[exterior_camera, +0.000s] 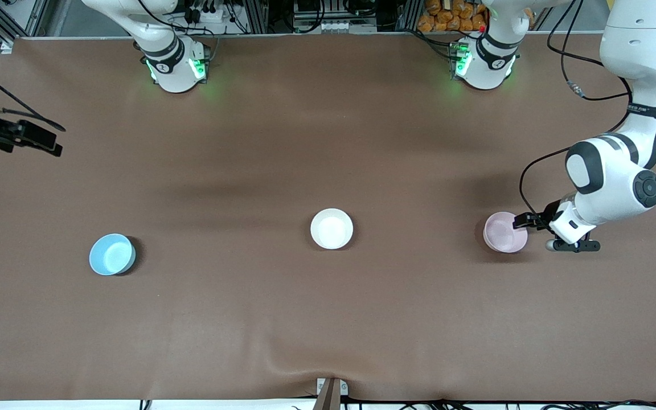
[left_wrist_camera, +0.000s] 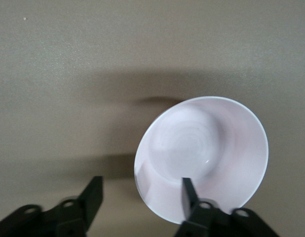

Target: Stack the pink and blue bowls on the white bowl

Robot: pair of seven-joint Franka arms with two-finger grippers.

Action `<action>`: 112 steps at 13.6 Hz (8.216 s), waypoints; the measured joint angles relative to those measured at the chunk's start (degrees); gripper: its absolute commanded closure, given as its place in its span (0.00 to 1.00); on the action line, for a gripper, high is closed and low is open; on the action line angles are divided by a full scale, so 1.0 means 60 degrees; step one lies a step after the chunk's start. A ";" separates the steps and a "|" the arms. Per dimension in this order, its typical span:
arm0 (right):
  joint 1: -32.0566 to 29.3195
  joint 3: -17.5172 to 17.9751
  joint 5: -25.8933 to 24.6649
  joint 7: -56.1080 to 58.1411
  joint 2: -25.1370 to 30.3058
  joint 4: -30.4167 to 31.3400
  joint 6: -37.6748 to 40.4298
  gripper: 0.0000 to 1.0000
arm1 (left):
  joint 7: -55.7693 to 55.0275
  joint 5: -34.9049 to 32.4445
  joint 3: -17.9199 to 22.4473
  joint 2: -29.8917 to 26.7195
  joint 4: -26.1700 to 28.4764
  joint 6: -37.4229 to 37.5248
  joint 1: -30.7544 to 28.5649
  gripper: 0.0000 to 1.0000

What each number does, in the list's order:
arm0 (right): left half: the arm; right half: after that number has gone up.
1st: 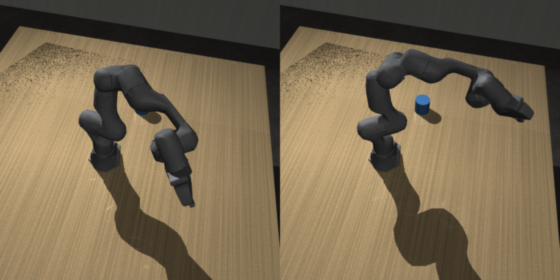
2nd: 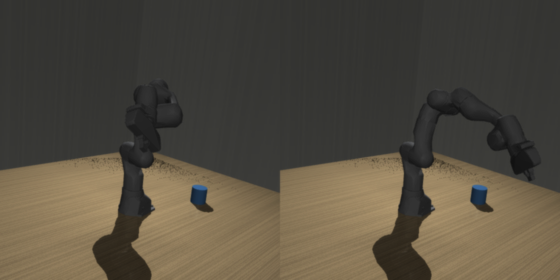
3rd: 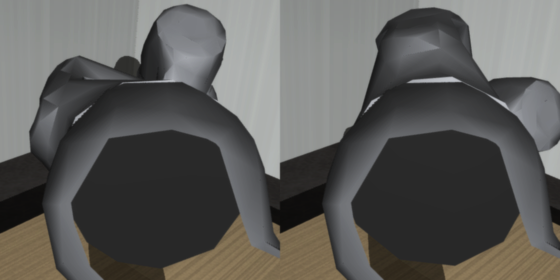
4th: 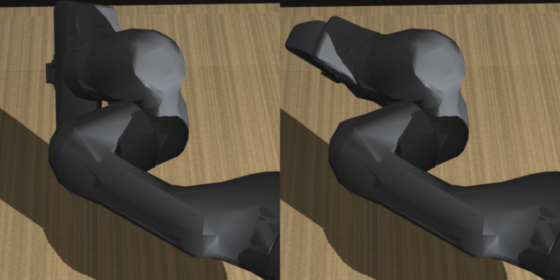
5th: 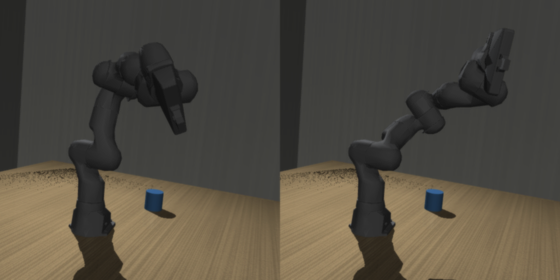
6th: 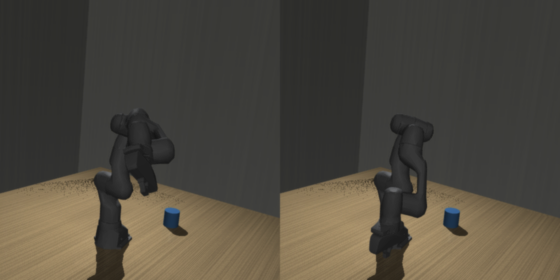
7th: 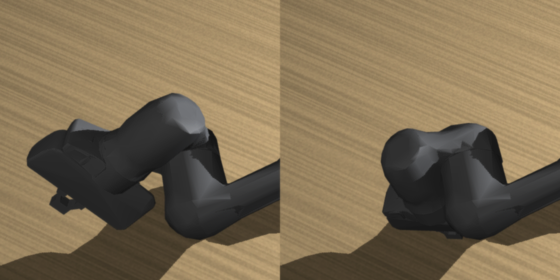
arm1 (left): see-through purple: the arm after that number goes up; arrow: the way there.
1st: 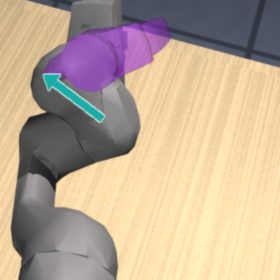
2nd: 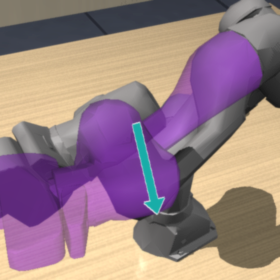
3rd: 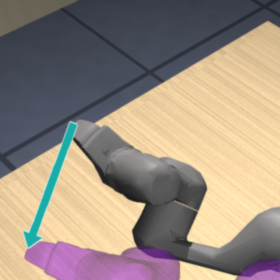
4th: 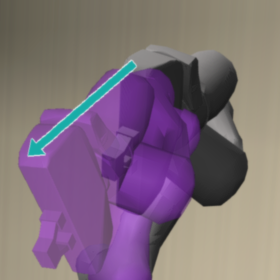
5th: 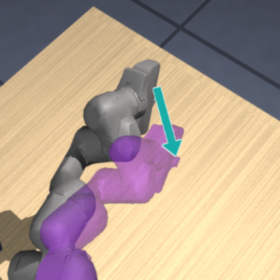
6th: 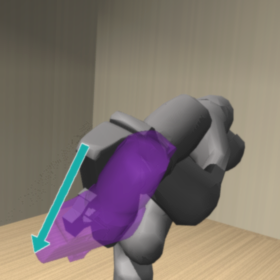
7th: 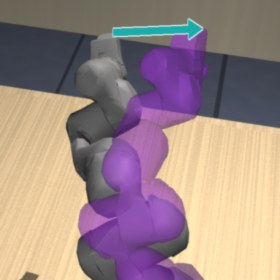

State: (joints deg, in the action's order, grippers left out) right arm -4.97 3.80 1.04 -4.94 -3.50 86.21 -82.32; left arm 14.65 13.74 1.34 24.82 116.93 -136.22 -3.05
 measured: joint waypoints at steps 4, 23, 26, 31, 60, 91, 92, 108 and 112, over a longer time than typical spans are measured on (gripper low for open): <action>-0.0020 0.0000 -0.0006 -0.0005 -0.0463 0.0044 0.0134 0.00 | 0.0000 0.0003 0.0001 0.0295 -0.0207 -0.0002 -0.0002 0.84; -0.1290 0.0003 -0.0034 0.1418 -0.5016 0.0110 -0.4373 0.00 | -0.4547 0.1226 -0.2743 0.0377 -0.3390 0.3314 0.0853 1.00; -0.1340 -0.0047 -0.0368 0.1821 -0.5200 0.0109 -0.4958 0.00 | -0.6541 0.1226 -0.2745 0.0532 -0.3689 0.2489 0.2333 1.00; -0.1951 -0.0125 -0.0443 0.2670 -0.5726 0.0554 -0.6530 0.00 | -0.8247 0.1226 -0.2689 0.1309 -0.3718 0.0465 0.3820 1.00; -0.0547 0.0563 0.2034 0.1380 -0.3416 0.1785 -0.5632 1.00 | -0.8353 -0.1393 -0.1738 -0.2425 -0.4341 0.4763 0.3066 0.00; 0.6059 0.0532 0.2969 -0.8269 -0.5016 0.2084 -0.9815 1.00 | -0.3747 -0.1918 -0.0620 -0.4410 -0.5001 0.8234 0.0577 0.00; 0.6108 0.0532 0.2969 -0.8342 -0.5051 0.2085 -0.9928 1.00 | -0.3737 -0.1918 -0.0652 -0.4411 -0.4998 0.8234 0.0578 0.00; 0.4734 0.0217 0.2954 -0.6387 -0.4232 0.1476 -0.9305 0.00 | -0.3676 -0.1918 -0.1238 -0.4409 -0.4992 0.8232 0.0682 0.00; 0.2989 0.0166 0.2955 -0.3443 -0.3457 0.1474 -0.6994 0.00 | -0.3581 -0.1919 -0.1211 -0.4409 -0.5001 0.8251 0.0649 0.00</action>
State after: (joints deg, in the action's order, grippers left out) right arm 12.97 4.80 18.77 -25.60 -24.24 95.05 -124.29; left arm -6.84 2.23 -5.92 -1.64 86.92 -86.71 0.84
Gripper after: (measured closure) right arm 0.000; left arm 0.000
